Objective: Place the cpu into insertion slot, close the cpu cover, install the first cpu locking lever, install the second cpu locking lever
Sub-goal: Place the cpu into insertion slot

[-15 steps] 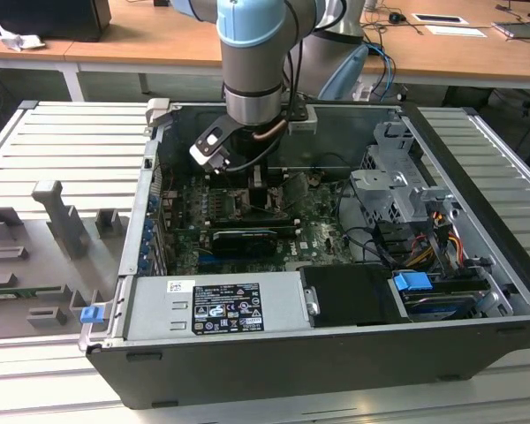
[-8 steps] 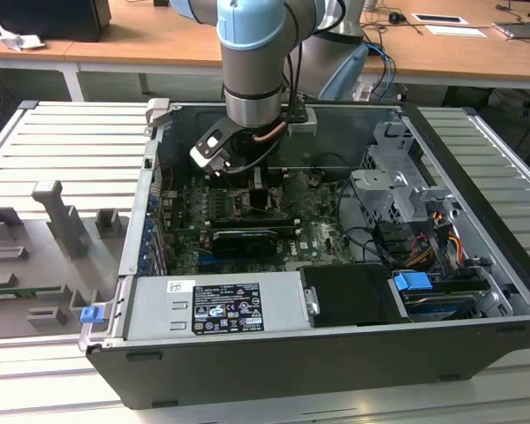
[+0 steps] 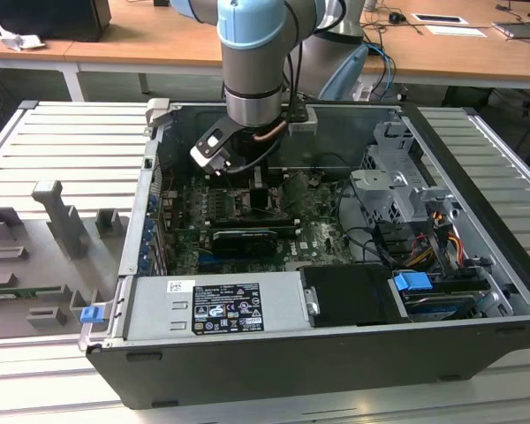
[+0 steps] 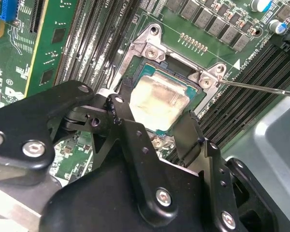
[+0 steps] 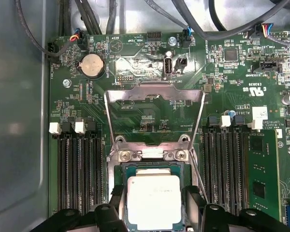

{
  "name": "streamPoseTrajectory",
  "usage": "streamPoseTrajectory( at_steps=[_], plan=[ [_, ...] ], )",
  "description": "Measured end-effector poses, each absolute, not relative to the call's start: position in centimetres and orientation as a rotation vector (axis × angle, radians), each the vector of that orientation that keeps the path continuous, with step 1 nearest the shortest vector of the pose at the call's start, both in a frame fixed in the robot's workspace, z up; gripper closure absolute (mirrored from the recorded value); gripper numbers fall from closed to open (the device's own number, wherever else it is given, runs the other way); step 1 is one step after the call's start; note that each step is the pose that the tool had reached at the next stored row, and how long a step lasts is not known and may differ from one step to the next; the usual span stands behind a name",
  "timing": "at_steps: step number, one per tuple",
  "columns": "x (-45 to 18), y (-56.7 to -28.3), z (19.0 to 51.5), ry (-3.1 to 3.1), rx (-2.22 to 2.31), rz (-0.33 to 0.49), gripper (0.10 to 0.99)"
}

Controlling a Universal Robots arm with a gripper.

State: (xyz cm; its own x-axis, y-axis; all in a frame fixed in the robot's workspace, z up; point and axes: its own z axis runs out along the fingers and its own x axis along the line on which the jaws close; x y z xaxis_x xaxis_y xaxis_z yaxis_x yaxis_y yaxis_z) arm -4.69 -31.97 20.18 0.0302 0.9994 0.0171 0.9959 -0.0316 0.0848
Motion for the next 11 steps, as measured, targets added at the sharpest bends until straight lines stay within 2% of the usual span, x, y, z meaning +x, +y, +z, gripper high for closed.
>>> streamPoseTrajectory(
  at_steps=[7, 9, 10, 11],
  plan=[
    [-4.7, -32.0, 21.7, 2.151, 2.219, 0.110, 0.490],
    [-4.7, -32.0, 22.1, 2.152, 2.219, 0.110, 0.620],
    [-4.7, -32.0, 22.2, 2.152, 2.219, 0.110, 0.741],
    [-4.7, -32.0, 22.3, 2.152, 2.220, 0.110, 0.800]
  ],
)
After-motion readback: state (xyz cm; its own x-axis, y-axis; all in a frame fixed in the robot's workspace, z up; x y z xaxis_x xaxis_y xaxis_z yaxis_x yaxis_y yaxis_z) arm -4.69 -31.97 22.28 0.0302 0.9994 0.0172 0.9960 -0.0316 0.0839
